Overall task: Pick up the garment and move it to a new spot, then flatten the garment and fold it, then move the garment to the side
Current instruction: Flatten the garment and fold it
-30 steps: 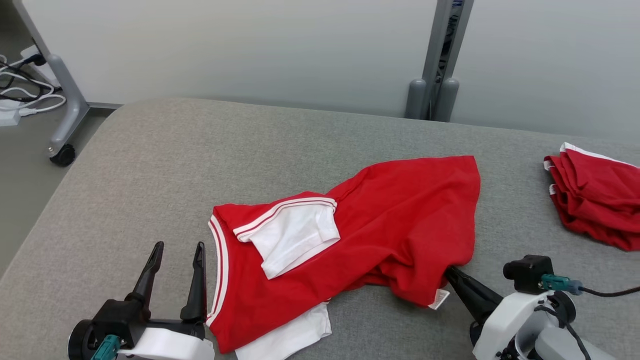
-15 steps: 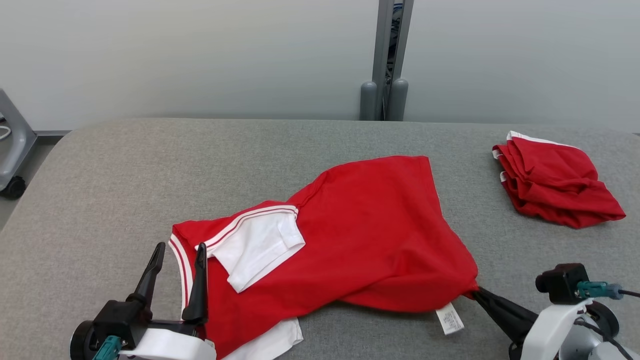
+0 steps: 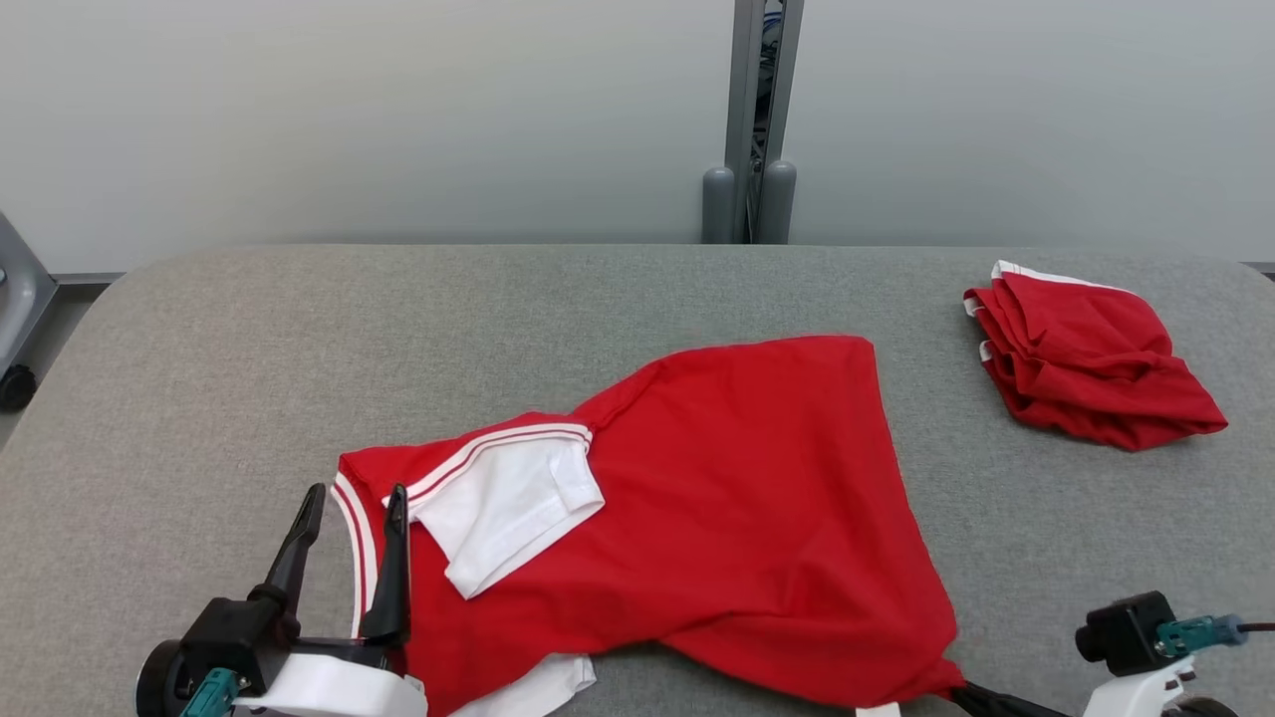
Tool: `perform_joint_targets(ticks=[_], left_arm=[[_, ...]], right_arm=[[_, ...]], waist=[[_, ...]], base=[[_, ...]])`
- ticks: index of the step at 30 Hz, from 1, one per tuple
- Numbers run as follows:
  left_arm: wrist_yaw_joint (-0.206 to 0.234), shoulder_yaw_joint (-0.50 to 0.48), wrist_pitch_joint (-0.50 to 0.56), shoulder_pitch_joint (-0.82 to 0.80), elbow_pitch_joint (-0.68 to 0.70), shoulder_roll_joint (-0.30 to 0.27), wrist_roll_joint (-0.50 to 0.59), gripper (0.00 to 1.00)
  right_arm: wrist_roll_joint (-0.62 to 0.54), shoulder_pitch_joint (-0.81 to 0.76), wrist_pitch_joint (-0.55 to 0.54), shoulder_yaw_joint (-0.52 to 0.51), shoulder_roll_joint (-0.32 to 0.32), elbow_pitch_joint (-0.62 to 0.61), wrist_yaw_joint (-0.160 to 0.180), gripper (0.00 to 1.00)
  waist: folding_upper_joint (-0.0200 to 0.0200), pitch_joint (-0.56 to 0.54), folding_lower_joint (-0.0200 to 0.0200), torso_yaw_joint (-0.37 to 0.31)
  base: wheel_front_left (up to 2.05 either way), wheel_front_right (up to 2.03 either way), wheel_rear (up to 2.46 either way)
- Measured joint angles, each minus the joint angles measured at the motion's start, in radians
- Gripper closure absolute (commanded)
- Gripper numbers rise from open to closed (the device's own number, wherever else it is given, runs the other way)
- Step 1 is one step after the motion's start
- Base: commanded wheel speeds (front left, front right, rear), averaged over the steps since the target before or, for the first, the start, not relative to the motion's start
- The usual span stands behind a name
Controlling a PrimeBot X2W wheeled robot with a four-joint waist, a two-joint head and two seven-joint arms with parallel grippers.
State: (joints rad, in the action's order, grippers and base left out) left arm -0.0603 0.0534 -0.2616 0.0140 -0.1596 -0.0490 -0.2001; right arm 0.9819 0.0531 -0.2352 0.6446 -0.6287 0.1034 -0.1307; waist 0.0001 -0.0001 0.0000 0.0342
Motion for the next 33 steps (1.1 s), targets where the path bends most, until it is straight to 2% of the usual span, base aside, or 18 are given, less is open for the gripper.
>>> perform_joint_targets(ticks=[3,4,5,13,15,17,20,25,33], left_arm=[[0.0,-0.004,0.0,0.0,0.001,0.0,0.0,0.0],[0.0,-0.004,0.0,0.0,0.001,0.0,0.0,0.0],[0.0,-0.004,0.0,0.0,0.0,0.0,0.0,0.0],[-0.002,-0.01,0.0,0.0,-0.002,0.0,0.0,0.0],[-0.002,-0.014,0.0,0.0,-0.001,0.0,0.0,0.0],[-0.002,-0.015,0.0,0.0,-0.001,0.0,0.001,0.0],[-0.005,-0.013,0.0,0.0,0.0,0.0,0.003,0.0],[-0.006,-0.008,0.0,0.0,0.007,0.0,0.004,0.0],[-0.004,-0.004,0.0,-0.002,0.011,0.0,0.005,0.0]], right_arm=[[-0.014,-0.015,-0.02,-0.025,-0.01,0.001,0.0,1.0],[-0.026,-0.019,-0.032,-0.036,-0.012,0.004,0.0,0.65],[-0.03,-0.024,-0.033,-0.046,-0.009,0.001,0.0,0.0],[-0.035,-0.048,-0.025,-0.145,0.009,-0.094,0.0,0.0],[-0.1,-0.042,0.018,-0.193,0.002,-0.088,0.0,0.0],[-0.182,-0.024,0.064,-0.239,0.008,-0.06,0.0,0.0],[-0.245,-0.012,0.117,-0.261,0.077,-0.028,0.0,0.0],[-0.334,0.002,0.151,-0.297,0.133,0.064,0.0,0.0],[-0.378,0.141,0.151,-0.235,0.224,0.251,0.0,0.0]], waist=[[0.0,0.0,0.0,-0.002],[0.0,0.0,0.0,-0.002],[0.0,0.001,0.0,-0.001],[0.0,0.0,0.0,0.005],[0.0,0.001,0.0,0.006],[0.0,0.002,0.0,0.008],[0.0,0.002,0.0,0.014],[0.0,0.002,0.0,0.025],[0.0,0.012,0.0,0.034]], base=[[0.0,0.0,0.0],[0.0,0.0,0.0],[0.0,0.0,0.0],[0.0,0.0,0.0],[0.0,0.0,0.0],[0.0,0.0,0.0],[0.0,0.0,0.0],[0.0,0.0,0.0],[0.0,0.0,0.0]])
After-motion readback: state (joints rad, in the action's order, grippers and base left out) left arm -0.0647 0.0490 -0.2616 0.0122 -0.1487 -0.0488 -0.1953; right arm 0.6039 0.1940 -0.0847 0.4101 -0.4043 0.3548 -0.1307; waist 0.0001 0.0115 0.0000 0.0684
